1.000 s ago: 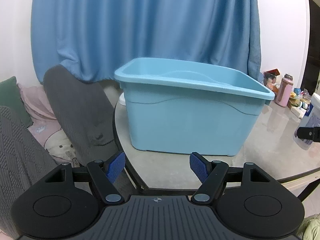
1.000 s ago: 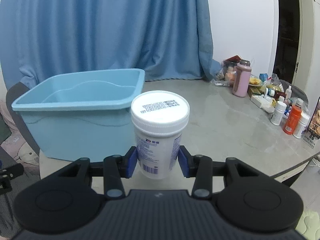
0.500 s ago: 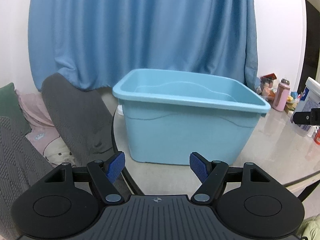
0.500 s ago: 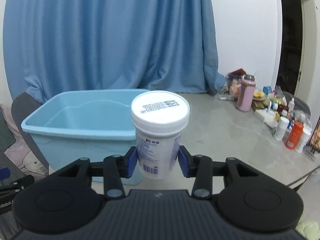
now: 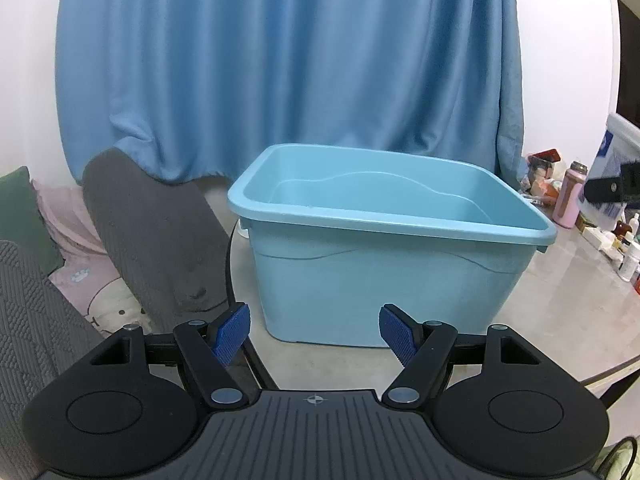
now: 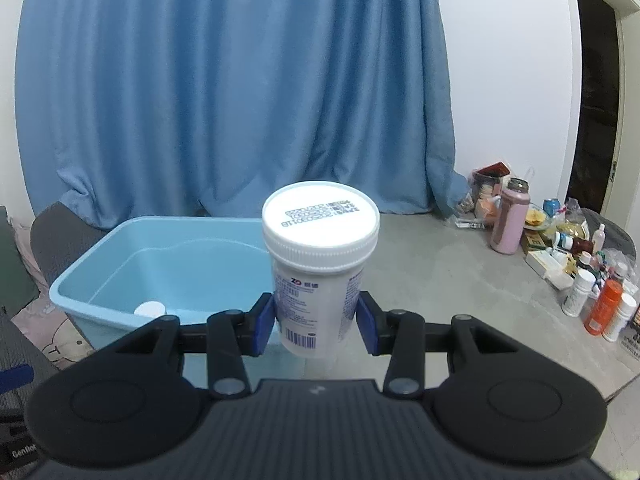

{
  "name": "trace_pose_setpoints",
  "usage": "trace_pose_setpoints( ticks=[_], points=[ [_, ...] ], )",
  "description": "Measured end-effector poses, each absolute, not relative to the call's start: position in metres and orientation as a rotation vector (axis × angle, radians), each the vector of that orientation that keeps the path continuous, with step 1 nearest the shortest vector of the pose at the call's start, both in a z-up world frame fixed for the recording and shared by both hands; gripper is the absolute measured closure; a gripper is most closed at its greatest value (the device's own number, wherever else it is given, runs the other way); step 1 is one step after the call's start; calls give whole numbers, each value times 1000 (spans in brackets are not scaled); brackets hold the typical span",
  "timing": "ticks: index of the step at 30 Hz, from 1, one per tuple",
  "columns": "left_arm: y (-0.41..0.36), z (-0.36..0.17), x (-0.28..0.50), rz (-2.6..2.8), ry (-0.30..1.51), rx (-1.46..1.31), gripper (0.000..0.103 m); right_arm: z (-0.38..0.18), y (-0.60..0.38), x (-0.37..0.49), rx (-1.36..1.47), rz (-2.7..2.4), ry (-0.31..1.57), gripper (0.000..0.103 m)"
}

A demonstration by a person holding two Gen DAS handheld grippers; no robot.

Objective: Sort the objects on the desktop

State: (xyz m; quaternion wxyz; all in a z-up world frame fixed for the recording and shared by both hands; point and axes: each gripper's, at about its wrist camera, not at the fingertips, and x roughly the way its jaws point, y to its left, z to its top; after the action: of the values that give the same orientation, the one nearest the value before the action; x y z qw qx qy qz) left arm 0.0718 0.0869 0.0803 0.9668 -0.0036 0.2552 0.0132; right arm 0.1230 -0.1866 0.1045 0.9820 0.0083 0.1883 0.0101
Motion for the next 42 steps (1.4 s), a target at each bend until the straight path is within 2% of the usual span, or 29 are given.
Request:
trace_pose_setpoints(
  ticks=[19,40,41,42],
  points=[
    [93,70,99,76,566,-38,29,119,-155,181,-19,117,390,59],
    [96,65,124,155,581,-50,29,102,-127,245,-50,171,469,59],
    [96,65,125,157,583,-53,29,100,-125,249,-54,165,484,57],
    [97,65,126,159,583,-54,29,98,-124,251,-55,160,495,48]
  ],
)
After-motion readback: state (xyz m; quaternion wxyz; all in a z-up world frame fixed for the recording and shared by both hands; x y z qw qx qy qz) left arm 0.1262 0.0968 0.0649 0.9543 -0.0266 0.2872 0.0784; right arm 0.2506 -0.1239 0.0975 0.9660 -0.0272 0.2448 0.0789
